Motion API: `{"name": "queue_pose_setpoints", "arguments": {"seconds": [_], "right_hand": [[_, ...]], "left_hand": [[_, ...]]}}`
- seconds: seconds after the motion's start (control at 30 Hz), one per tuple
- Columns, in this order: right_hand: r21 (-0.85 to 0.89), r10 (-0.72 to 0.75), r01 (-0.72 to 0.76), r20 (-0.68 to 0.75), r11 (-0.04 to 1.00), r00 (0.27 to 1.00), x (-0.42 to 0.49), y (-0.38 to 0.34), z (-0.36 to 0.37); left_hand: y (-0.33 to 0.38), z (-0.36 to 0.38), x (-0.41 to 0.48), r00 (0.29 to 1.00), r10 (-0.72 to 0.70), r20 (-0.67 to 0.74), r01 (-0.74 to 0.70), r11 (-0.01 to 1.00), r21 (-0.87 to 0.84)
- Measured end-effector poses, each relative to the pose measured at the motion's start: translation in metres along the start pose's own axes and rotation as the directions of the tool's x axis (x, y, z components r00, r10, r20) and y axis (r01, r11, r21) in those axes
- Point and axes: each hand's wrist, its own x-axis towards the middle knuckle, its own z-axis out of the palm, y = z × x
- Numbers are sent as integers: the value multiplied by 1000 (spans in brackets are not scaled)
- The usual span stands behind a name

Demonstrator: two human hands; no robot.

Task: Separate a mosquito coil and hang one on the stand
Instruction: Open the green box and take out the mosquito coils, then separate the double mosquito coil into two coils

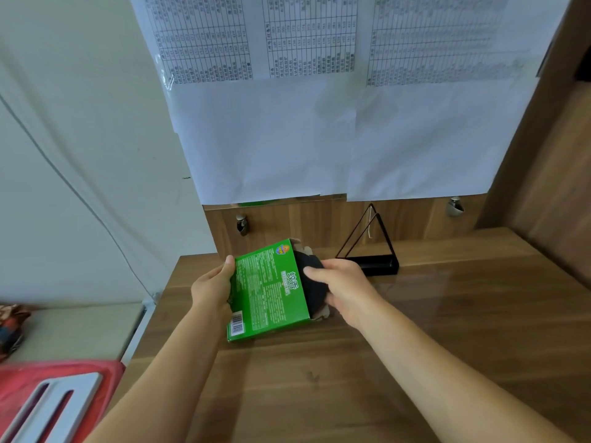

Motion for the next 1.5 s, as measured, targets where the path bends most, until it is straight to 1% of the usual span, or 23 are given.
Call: {"name": "queue_pose_setpoints", "arguments": {"seconds": [0.07,0.1,0.23,0.3,0.4,0.5,0.57,0.67,0.73,0.87,0.97,1.0,1.07,1.13,1.2,1.23,1.3,1.4,1.5], "right_hand": [[-21,1,-1,-3,1000,1000,1,1,-2],[6,9,-9,-11,1000,1000,2,1,-3],[197,63,-62,5,978,998,1,-2,-11],[239,56,-53,-7,970,998,-1,-2,-16],[252,19,-8,-42,968,999,-5,-2,-25],[227,-51,72,-98,971,994,-10,0,-33],[187,-124,150,-144,971,982,-15,2,-38],[99,-277,297,-181,950,944,-23,4,-46],[-2,-383,391,-204,920,901,-30,6,-51],[-194,-590,559,-202,806,781,-40,7,-61],[-406,-700,607,-128,683,703,-45,13,-67],[-494,-734,612,-83,618,675,-46,16,-69],[-634,-799,630,31,449,601,-48,23,-73],[-691,-840,656,133,302,526,-49,31,-75],[-704,-857,676,195,216,476,-47,37,-78],[-704,-862,684,214,190,460,-45,40,-79],[-699,-863,693,231,175,450,-41,44,-79],[-686,-865,704,229,182,447,-36,48,-78],[-683,-867,701,205,207,455,-32,48,-74]], "left_hand": [[0,-1,1,1000,9,-6,-9,1000,3],[0,-2,1,1000,10,-14,-10,1000,1],[2,-9,5,999,-12,-51,11,1000,-16],[3,-12,8,997,-25,-68,23,999,-24],[4,-16,12,994,-39,-98,38,999,-14],[6,-21,17,991,-61,-115,59,998,-17],[7,-23,19,991,-76,-114,74,997,-24],[6,-27,21,990,-92,-109,88,995,-36],[6,-29,22,988,-95,-119,91,995,-42],[5,-31,25,985,-106,-133,100,994,-52],[5,-29,27,984,-98,-149,96,995,-20],[5,-28,27,983,-88,-159,89,996,-1],[5,-25,26,980,-73,-186,82,996,38],[7,-23,27,975,-62,-214,84,992,93],[8,-22,29,974,-46,-223,82,985,154],[9,-21,30,974,-32,-226,76,979,188],[10,-20,33,969,15,-245,55,959,277],[13,-17,37,962,97,-257,18,912,409],[16,-13,41,959,139,-248,5,863,505]]}}
